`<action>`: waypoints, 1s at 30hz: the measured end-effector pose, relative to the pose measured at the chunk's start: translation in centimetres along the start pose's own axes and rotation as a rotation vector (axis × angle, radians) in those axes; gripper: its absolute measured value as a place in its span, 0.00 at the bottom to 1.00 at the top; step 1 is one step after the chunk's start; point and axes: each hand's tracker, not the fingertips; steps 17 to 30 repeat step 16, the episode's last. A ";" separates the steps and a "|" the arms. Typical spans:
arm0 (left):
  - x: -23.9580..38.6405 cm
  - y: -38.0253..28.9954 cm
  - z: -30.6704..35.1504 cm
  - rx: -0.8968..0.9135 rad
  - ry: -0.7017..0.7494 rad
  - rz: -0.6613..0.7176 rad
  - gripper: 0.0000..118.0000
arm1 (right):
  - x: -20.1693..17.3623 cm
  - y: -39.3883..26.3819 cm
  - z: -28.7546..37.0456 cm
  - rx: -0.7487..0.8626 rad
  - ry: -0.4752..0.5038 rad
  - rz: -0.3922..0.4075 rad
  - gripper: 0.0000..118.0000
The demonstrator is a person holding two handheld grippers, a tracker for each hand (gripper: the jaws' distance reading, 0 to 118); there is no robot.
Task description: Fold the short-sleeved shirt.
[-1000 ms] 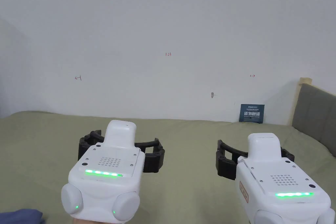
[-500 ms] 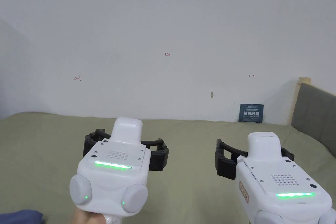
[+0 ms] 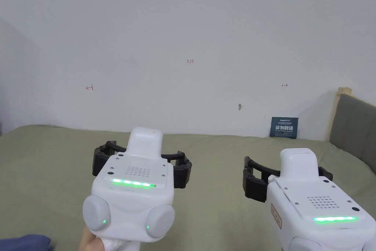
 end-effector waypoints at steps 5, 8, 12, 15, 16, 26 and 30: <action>0.0 -0.7 -0.2 -0.027 0.003 -0.008 1.00 | -0.4 -0.3 0.0 -0.007 0.007 0.007 0.79; -0.5 -0.6 -0.4 -0.092 -0.073 0.024 1.00 | -0.5 -0.4 0.1 -0.017 0.011 0.000 0.79; -0.5 -0.8 -0.2 -0.027 -0.013 -0.019 1.00 | -0.6 -0.6 0.3 -0.020 0.016 -0.009 0.79; -1.3 -0.9 -0.4 -0.020 -0.069 0.094 1.00 | -0.5 -0.6 0.4 -0.024 0.021 -0.020 0.79; -1.6 -0.8 -0.5 -0.061 -0.105 0.105 1.00 | -0.4 -0.6 0.4 -0.025 0.023 -0.022 0.79; -1.6 -0.8 -0.5 -0.061 -0.105 0.105 1.00 | -0.4 -0.6 0.4 -0.025 0.023 -0.022 0.79; -1.6 -0.8 -0.5 -0.061 -0.105 0.105 1.00 | -0.4 -0.6 0.4 -0.025 0.023 -0.022 0.79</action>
